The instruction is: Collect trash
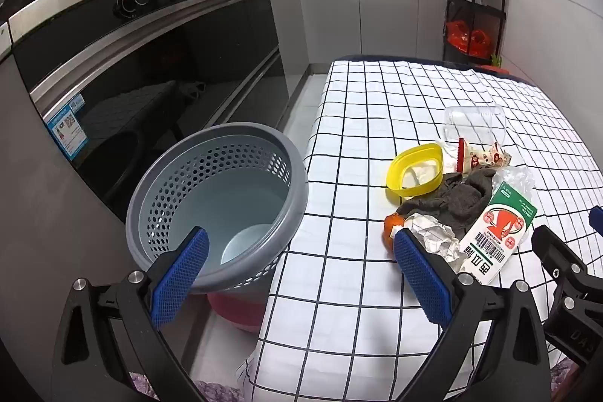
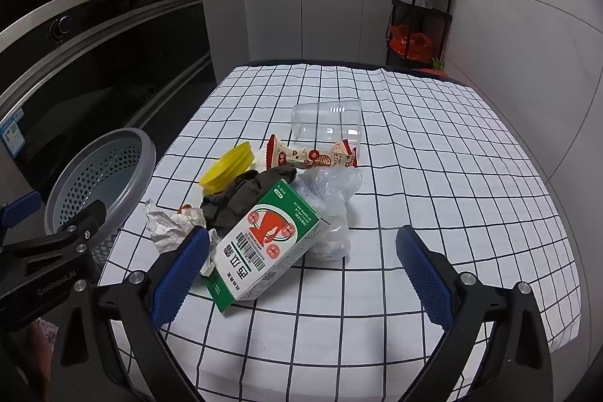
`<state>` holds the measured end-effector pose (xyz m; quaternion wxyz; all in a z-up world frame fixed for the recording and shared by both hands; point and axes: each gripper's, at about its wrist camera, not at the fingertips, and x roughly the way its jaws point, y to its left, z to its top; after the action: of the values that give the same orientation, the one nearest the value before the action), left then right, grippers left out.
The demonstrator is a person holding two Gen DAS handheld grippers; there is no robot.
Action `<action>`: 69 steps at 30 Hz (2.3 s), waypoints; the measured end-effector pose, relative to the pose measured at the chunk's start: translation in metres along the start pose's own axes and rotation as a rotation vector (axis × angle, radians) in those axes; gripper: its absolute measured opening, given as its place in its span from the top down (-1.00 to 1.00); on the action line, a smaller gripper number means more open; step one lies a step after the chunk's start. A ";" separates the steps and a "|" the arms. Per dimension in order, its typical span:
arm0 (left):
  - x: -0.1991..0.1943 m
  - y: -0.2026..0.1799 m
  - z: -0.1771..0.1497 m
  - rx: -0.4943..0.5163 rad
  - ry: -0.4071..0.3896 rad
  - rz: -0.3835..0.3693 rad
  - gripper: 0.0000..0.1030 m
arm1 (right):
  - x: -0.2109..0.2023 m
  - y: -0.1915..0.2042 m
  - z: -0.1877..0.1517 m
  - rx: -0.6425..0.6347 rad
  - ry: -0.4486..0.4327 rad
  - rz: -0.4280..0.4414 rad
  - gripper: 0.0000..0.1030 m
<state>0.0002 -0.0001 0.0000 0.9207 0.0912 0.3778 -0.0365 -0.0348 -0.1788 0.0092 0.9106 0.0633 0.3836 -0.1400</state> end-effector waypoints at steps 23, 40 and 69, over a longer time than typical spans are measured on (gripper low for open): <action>-0.003 0.003 0.006 0.011 -0.010 0.007 -0.88 | -0.008 -0.004 0.002 0.006 -0.012 0.006 -0.84; -0.002 0.005 0.003 0.007 -0.014 0.014 -0.88 | -0.010 -0.005 0.003 0.010 -0.017 0.008 -0.84; 0.000 0.003 0.001 0.011 -0.022 0.032 -0.88 | -0.010 -0.005 0.003 0.015 -0.020 0.013 -0.84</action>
<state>0.0011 0.0023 0.0008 0.9248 0.1020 0.3657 -0.0249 -0.0409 -0.1824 0.0189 0.9148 0.0715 0.3729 -0.1376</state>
